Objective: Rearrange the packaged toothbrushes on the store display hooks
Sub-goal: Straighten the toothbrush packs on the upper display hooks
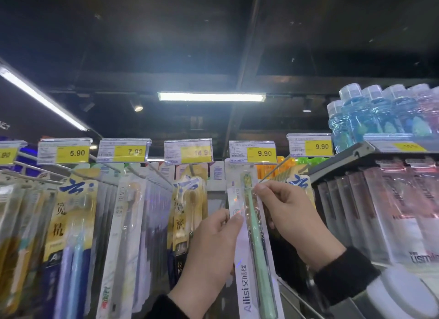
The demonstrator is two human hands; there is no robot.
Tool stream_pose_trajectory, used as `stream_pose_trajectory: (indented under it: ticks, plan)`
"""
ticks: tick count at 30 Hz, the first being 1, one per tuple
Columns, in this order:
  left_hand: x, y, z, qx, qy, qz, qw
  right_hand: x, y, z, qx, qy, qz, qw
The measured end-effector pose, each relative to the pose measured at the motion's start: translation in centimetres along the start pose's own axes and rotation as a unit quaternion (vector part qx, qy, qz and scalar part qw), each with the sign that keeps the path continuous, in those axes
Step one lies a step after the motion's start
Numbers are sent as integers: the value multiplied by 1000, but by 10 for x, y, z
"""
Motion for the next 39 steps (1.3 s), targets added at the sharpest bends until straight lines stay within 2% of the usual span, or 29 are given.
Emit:
stream_pose_trajectory:
  ticks: [10,17,22,25,31,36,39]
  plan:
    - [11,-5,6,46,-4,-28,999,8,13,-7,-7,9,30,999]
    - [16,-20,9,90,4,-65,994,11,22,-7,-102,-3,19,995]
    - [16,-22,5,135,74,-52,987,3,19,-10,-229,-26,-15,973]
    - [15,-20,0,133,129,-29,982,-8,15,-28,-267,5,-41,963]
    - [11,-13,1,155,149,-4,977,-9,18,-89,-237,121,-46,963]
    - [5,-7,0,175,183,21,967,-6,37,-107,-196,98,4,976]
    - [0,-9,0,183,184,18,966,-10,43,-106,-199,59,21,978]
Point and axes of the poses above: each hand's wrist, its own x-axis towards the middle knuckle, its own z-axis out of the palm, y = z × x, the point moved 6 cm from there along x, towards the middle knuckle, and after that the axes turned 7 degrees about -z, right-handed, at the moved point
